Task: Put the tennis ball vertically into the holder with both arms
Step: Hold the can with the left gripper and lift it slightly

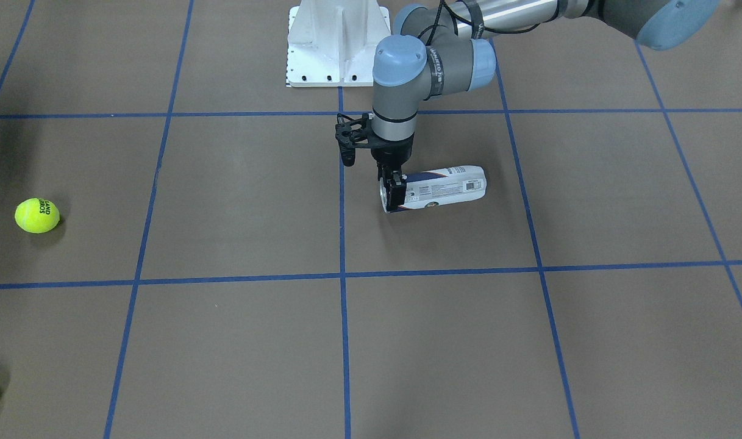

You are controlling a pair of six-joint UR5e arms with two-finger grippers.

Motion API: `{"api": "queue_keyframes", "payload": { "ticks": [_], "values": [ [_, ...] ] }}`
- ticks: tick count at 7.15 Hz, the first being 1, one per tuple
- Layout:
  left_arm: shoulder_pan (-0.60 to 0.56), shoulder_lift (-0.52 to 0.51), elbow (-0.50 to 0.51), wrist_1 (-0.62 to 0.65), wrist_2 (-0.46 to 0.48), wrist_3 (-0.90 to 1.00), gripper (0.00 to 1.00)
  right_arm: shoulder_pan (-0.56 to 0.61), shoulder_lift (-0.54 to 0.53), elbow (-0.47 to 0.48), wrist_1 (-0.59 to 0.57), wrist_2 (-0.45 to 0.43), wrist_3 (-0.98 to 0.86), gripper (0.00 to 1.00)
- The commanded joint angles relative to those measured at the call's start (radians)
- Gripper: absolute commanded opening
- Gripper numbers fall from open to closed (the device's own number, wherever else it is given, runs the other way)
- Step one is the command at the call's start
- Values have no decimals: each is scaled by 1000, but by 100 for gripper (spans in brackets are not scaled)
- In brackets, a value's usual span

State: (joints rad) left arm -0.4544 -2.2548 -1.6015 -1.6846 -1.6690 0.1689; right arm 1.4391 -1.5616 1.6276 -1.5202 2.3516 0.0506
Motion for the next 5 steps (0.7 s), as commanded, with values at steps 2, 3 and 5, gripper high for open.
{"api": "queue_keyframes", "payload": {
  "ticks": [2,3,5],
  "values": [
    [0,0,0,0,14,0,79,0,0,0,0,0,0,99],
    [0,-3,-8,-1,17,0,79,0,0,0,0,0,0,99],
    [-27,-5,-40,-155,37,-81,77,0,0,1,0,0,0,99]
  ]
}}
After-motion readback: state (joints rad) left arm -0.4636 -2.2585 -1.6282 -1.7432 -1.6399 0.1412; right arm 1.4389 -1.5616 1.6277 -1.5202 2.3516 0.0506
